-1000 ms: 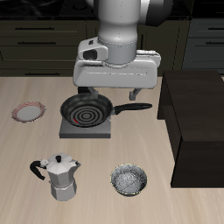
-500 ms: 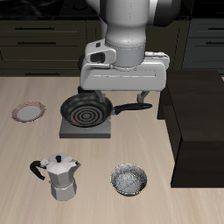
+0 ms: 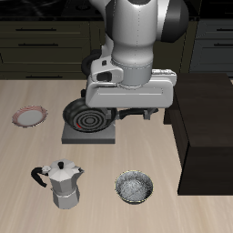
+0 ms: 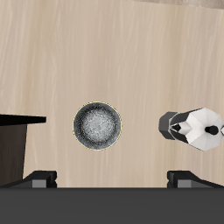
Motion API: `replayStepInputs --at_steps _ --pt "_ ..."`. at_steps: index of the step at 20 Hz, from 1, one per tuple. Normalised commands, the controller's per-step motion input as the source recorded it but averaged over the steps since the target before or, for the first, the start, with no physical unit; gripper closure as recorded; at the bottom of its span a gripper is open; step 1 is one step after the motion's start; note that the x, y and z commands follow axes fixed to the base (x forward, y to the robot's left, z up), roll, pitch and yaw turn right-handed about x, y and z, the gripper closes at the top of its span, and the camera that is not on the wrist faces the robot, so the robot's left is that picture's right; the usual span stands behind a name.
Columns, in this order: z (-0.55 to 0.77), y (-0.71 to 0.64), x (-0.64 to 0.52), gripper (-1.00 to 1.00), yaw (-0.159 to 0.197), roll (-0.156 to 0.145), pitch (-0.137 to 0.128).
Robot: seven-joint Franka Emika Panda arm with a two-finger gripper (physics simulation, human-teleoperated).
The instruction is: Place the bowl on top of the shelf
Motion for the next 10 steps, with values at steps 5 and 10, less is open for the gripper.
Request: replayStepInputs --at_steps 5,10 --pt "-0.38 -0.02 0.05 -1.00 0.002 -0.007 0.030" --pt "-0.29 0.08 0.06 -1.00 0.016 0.003 -0.001"
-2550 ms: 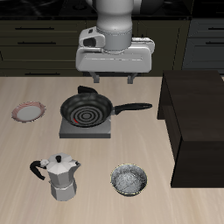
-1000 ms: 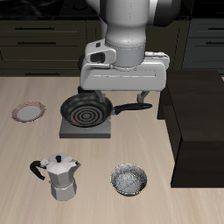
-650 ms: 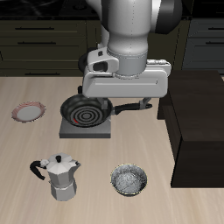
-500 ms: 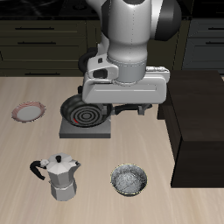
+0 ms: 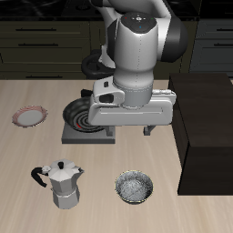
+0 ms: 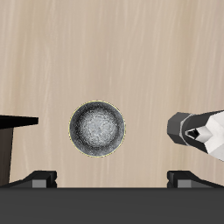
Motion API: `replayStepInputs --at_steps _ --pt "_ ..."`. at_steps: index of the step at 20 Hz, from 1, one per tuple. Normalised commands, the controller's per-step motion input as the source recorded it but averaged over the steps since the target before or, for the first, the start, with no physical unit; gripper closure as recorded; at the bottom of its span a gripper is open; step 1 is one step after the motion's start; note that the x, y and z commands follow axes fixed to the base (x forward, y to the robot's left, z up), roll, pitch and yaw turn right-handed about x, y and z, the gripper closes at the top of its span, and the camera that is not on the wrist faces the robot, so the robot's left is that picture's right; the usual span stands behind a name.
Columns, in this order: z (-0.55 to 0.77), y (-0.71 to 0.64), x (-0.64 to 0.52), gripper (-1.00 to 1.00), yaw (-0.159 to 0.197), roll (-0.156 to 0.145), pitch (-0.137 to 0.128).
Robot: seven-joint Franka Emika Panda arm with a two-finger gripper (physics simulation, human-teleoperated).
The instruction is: Place the bowl on top of the shelf
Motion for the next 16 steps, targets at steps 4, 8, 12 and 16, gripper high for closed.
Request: replayStepInputs --at_steps 4,8,12,16 --pt "-0.34 0.06 0.09 -1.00 0.004 -0.002 0.008" --pt "-0.23 -0.02 0.03 -1.00 -0.004 -0.014 0.004" --pt "-0.18 0.05 -0.06 -1.00 0.029 -0.013 -0.049" --pt "-0.18 0.08 -0.05 -1.00 -0.023 0.014 0.025"
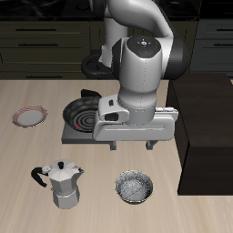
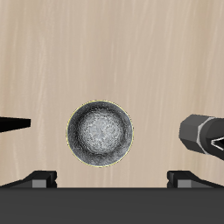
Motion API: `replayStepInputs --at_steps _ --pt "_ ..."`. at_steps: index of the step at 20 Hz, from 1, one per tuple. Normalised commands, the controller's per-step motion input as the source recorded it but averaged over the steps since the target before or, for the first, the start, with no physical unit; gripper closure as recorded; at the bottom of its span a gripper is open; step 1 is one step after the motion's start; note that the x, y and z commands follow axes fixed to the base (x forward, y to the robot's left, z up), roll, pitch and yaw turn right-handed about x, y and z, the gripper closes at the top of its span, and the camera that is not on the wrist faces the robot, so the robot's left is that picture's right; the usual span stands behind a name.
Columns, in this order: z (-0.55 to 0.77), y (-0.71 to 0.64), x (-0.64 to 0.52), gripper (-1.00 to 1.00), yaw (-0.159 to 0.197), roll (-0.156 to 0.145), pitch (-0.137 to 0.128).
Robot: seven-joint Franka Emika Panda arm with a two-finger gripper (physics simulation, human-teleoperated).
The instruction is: Place the bowl on top of the shelf
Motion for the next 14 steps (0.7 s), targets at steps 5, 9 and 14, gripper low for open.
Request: replayStepInputs --at_steps 5,9,14 --pt "-0.22 0.04 -0.07 -1.00 -0.019 0.012 0.013" --pt "-0.22 -0.02 -0.05 -1.00 -0.011 -0.004 -0.008" --pt "-0.21 -0.05 -0.02 -1.00 -0.006 -0.005 0.012"
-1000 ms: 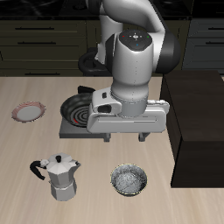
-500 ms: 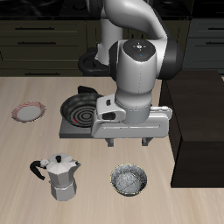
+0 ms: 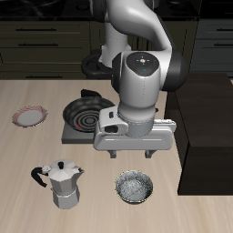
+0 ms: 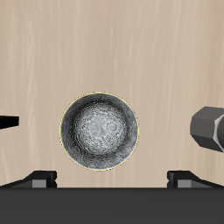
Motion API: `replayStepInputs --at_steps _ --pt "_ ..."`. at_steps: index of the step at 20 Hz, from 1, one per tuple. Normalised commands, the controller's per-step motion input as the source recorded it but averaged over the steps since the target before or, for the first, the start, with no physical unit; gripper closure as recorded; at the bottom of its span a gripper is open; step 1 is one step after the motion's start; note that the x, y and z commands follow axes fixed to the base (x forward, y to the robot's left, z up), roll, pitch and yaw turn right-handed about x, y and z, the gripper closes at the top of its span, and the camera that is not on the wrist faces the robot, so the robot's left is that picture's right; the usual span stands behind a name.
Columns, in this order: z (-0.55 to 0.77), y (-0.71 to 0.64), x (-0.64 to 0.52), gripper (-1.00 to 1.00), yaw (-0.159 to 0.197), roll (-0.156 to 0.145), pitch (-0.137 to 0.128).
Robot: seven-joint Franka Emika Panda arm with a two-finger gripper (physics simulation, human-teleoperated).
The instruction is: Place the bowl on top of the shelf
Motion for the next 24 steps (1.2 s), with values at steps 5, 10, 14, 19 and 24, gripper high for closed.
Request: replayStepInputs --at_steps 5,10,14,19,24 --pt "-0.31 -0.03 0.01 -1.00 0.008 -0.010 0.037" --pt "-0.21 -0.05 0.03 -1.00 0.014 -0.013 0.021" --pt "-0.15 -0.04 0.01 -1.00 -0.006 -0.003 0.017" --pt "-0.25 -0.04 0.00 -1.00 0.006 -0.001 0.025" --pt "-0.26 -0.11 0.02 -1.00 0.008 -0.021 0.024"
